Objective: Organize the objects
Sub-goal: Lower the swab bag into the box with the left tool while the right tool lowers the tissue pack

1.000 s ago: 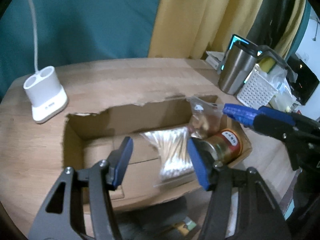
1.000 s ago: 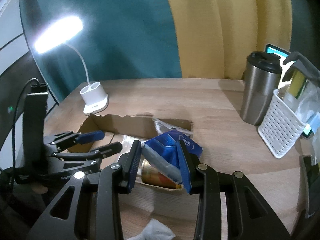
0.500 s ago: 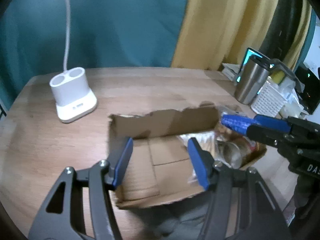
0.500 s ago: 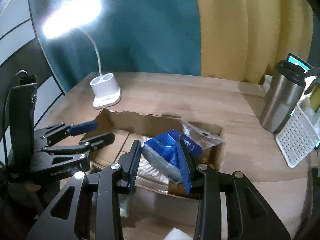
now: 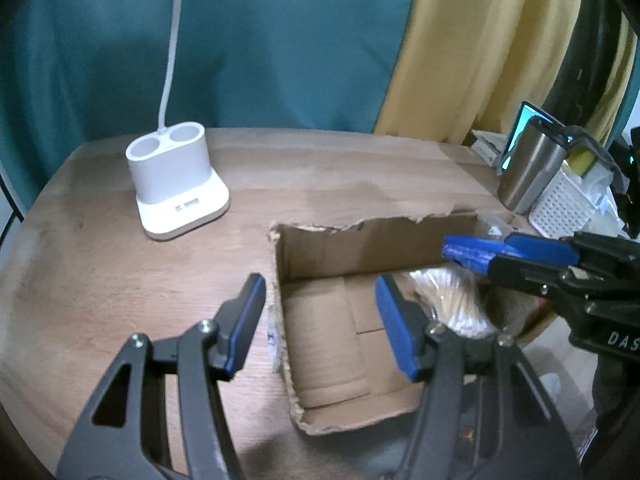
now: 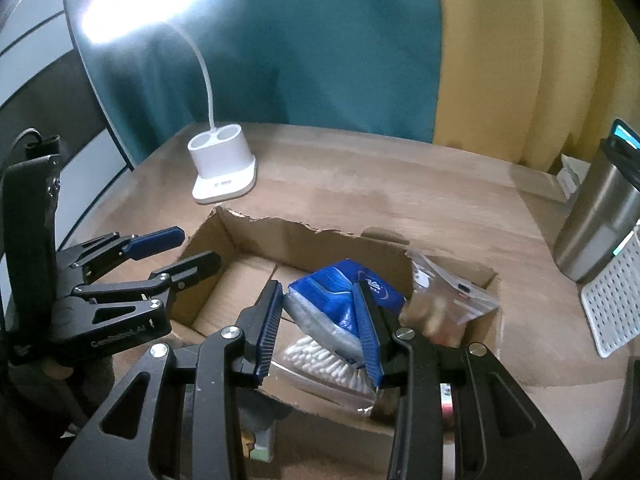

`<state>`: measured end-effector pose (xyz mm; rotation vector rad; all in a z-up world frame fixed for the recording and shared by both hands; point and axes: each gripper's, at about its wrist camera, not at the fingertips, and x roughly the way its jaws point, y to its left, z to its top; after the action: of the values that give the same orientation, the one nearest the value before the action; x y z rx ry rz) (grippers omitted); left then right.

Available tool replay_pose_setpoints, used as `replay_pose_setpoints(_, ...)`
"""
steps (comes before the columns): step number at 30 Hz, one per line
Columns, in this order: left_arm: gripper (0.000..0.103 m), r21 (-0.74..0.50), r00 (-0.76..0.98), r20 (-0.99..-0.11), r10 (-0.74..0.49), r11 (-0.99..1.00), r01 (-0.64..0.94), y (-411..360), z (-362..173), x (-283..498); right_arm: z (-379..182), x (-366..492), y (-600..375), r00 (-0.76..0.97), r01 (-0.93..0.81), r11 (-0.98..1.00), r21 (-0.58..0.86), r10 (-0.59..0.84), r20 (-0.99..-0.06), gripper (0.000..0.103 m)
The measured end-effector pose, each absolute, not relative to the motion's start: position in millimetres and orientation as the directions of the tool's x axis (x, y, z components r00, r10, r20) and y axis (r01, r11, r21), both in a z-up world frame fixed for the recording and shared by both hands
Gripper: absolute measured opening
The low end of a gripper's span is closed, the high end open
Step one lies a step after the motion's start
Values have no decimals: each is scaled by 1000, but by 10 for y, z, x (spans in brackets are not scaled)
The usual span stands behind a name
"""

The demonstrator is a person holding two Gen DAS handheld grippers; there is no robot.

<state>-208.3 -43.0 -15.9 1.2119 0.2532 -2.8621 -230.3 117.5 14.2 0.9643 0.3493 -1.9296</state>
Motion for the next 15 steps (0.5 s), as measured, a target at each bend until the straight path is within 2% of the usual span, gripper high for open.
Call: replay_pose_setpoints(15, 59, -160, -682, -729, 50, -982, 100, -486, -281, -2154, 36, -2447, 981, -288, 862, -505, 40, -553, -782, 39)
